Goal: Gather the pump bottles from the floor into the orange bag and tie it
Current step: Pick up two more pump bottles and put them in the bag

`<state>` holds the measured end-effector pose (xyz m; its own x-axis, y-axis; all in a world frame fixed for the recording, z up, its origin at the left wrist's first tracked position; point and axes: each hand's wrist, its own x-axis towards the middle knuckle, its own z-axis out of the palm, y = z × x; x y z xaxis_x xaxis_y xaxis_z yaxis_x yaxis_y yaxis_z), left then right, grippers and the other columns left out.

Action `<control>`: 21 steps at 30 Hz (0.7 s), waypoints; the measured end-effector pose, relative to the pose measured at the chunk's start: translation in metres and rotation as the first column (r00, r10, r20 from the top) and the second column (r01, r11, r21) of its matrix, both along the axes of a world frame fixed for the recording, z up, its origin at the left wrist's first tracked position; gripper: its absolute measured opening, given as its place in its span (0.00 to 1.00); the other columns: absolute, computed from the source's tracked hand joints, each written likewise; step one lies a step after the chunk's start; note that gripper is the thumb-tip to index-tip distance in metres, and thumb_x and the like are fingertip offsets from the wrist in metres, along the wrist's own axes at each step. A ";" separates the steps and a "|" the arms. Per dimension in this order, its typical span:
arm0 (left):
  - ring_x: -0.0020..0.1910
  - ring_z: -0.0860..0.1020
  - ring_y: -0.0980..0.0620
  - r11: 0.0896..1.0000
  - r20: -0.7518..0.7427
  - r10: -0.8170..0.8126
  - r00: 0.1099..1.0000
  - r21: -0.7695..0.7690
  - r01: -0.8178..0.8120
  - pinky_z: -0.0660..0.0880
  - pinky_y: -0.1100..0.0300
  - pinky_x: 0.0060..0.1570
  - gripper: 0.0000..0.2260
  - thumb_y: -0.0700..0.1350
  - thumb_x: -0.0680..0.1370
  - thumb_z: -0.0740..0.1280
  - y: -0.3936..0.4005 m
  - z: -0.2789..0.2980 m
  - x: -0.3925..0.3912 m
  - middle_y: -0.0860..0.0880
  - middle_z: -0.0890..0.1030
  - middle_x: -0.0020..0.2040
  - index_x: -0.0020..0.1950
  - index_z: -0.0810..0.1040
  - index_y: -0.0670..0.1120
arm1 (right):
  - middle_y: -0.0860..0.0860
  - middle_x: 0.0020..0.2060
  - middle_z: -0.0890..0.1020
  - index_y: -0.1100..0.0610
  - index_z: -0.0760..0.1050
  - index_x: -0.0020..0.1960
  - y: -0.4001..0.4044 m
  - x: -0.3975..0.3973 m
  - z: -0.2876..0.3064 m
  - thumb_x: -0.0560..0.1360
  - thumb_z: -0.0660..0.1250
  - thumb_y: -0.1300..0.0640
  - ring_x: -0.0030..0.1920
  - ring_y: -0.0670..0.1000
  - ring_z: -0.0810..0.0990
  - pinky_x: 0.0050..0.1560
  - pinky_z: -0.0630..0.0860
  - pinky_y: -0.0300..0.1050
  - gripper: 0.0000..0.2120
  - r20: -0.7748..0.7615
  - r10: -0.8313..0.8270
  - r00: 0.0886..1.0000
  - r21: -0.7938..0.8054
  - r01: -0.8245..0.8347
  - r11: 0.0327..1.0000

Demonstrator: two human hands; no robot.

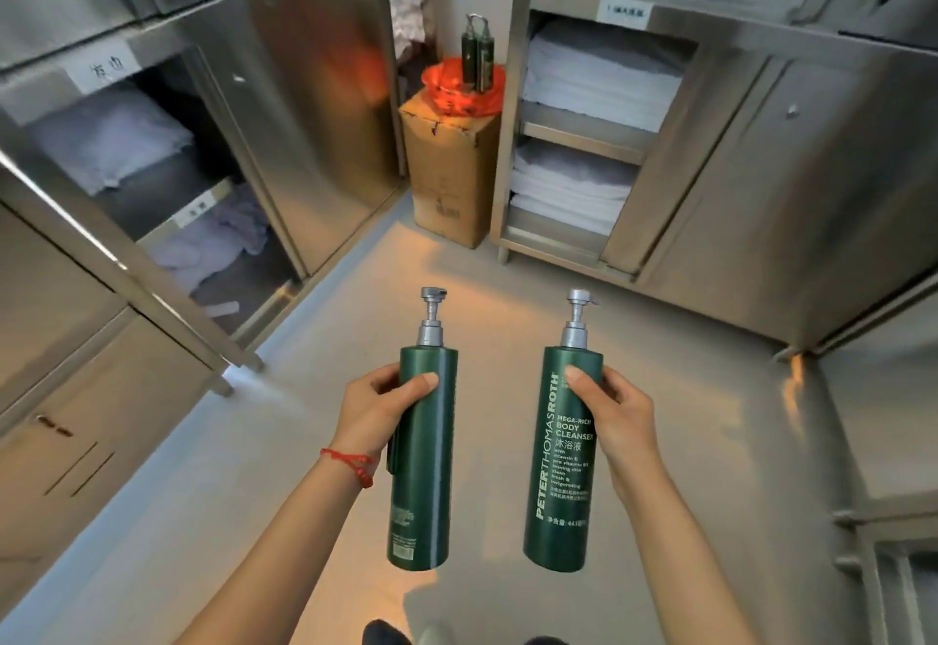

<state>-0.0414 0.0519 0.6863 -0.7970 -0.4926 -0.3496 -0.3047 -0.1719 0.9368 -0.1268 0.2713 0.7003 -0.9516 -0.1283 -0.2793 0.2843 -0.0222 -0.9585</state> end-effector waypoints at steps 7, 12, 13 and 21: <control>0.36 0.82 0.54 0.998 -0.009 0.069 0.998 0.011 -0.069 0.76 0.65 0.31 0.08 0.46 0.66 0.74 -0.074 0.005 -0.067 0.50 0.84 0.39 0.43 0.81 0.49 | 0.47 0.31 0.83 0.57 0.79 0.44 -0.089 -0.074 0.012 0.69 0.71 0.62 0.28 0.41 0.79 0.29 0.75 0.32 0.04 -0.022 0.103 0.994 -0.002 -0.103 0.995; 0.37 0.82 0.54 0.996 -0.047 0.092 0.995 -0.006 -0.093 0.76 0.66 0.32 0.09 0.46 0.68 0.73 -0.112 0.009 -0.142 0.48 0.83 0.41 0.46 0.81 0.47 | 0.50 0.34 0.82 0.55 0.78 0.41 -0.137 -0.155 0.016 0.70 0.70 0.63 0.28 0.41 0.79 0.29 0.75 0.32 0.04 -0.050 0.148 0.988 -0.006 -0.149 0.989; 0.37 0.82 0.54 0.995 -0.056 0.094 0.994 -0.014 -0.095 0.76 0.66 0.32 0.09 0.46 0.68 0.72 -0.120 0.012 -0.158 0.48 0.83 0.41 0.47 0.81 0.47 | 0.49 0.34 0.82 0.54 0.78 0.41 -0.146 -0.173 0.018 0.70 0.70 0.62 0.29 0.41 0.79 0.30 0.75 0.32 0.04 -0.051 0.161 0.986 -0.011 -0.162 0.987; 0.40 0.82 0.52 0.987 -0.091 0.157 0.983 -0.006 -0.158 0.77 0.62 0.36 0.07 0.45 0.67 0.73 -0.188 0.036 -0.283 0.49 0.84 0.42 0.45 0.81 0.50 | 0.43 0.31 0.84 0.53 0.79 0.45 -0.222 -0.311 0.039 0.69 0.72 0.59 0.32 0.41 0.81 0.30 0.74 0.31 0.06 -0.085 0.263 0.961 -0.004 -0.264 0.964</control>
<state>-0.3245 -0.1363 0.7221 -0.7368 -0.6188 -0.2724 -0.1889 -0.1984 0.9618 -0.4377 0.0493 0.7397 -0.9032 -0.3814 -0.1972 0.2017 0.0286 -0.9790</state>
